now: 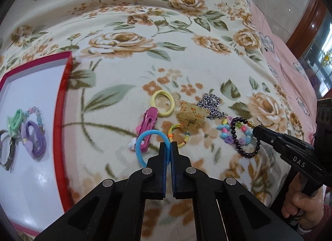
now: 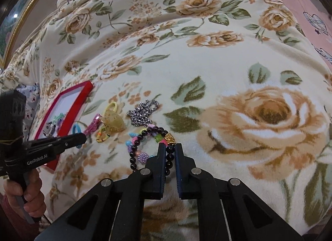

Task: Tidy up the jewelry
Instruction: 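Grasp the blue hair tie with the left tool while the right tool grasps the black bead bracelet, then carry the blue hair tie and black bracelet into the box and release both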

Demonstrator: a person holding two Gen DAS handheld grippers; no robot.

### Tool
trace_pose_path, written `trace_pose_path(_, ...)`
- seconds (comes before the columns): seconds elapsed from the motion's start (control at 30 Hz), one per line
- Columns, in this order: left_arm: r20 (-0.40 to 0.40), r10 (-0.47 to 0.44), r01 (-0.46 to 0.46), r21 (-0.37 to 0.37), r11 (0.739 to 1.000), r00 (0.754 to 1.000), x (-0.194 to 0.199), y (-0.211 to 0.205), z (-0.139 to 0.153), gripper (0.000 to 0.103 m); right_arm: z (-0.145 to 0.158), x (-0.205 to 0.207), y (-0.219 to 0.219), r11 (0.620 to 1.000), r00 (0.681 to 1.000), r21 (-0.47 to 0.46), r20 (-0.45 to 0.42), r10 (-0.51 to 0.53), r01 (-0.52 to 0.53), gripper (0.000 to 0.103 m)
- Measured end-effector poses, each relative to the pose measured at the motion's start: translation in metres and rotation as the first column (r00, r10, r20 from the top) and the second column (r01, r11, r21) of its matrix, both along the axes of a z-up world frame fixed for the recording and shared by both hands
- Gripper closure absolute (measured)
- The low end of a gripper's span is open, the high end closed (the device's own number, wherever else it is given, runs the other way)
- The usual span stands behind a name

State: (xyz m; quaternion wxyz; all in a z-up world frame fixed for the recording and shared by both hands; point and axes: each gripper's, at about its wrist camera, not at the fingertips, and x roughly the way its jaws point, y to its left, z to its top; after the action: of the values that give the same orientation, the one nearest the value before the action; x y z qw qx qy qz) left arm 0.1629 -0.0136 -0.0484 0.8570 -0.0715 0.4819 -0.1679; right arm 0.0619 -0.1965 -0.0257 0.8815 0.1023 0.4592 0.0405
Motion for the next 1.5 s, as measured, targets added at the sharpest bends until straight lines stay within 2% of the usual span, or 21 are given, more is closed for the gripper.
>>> trace_pose_path(0.17,0.010,0.020,-0.020,-0.018,1.000,1.000,-0.015,0.013,0.010,0.101,0.017,-0.003,0.008,0.999,0.999,-0.025,0.041,0.024,-0.023,0.095)
trace_pose_path(0.4,0.048,0.045,-0.042,-0.052,0.998,0.998,-0.035,0.036,0.030,0.101,0.045,-0.004,0.025,0.998,0.993,0.002,0.104,0.065,-0.065,0.095)
trace_pose_path(0.7,0.088,0.125,-0.117,-0.087,0.989,0.988,-0.065,0.082,0.049,0.101,0.063,0.000,0.066,0.986,0.978,0.036,0.141,0.157,-0.163,0.095)
trace_pose_path(1.07,0.084,0.240,-0.234,-0.075,0.969,0.967,-0.097,0.132,0.054,0.101,0.059,0.009,0.120,0.958,0.954,0.059,0.133,0.270,-0.279,0.095)
trace_pose_path(1.5,0.073,0.344,-0.339,-0.072,0.938,0.936,-0.112,0.175,0.053,0.101,0.051,0.027,0.178,0.910,0.921,0.152,0.119,0.371,-0.386,0.095)
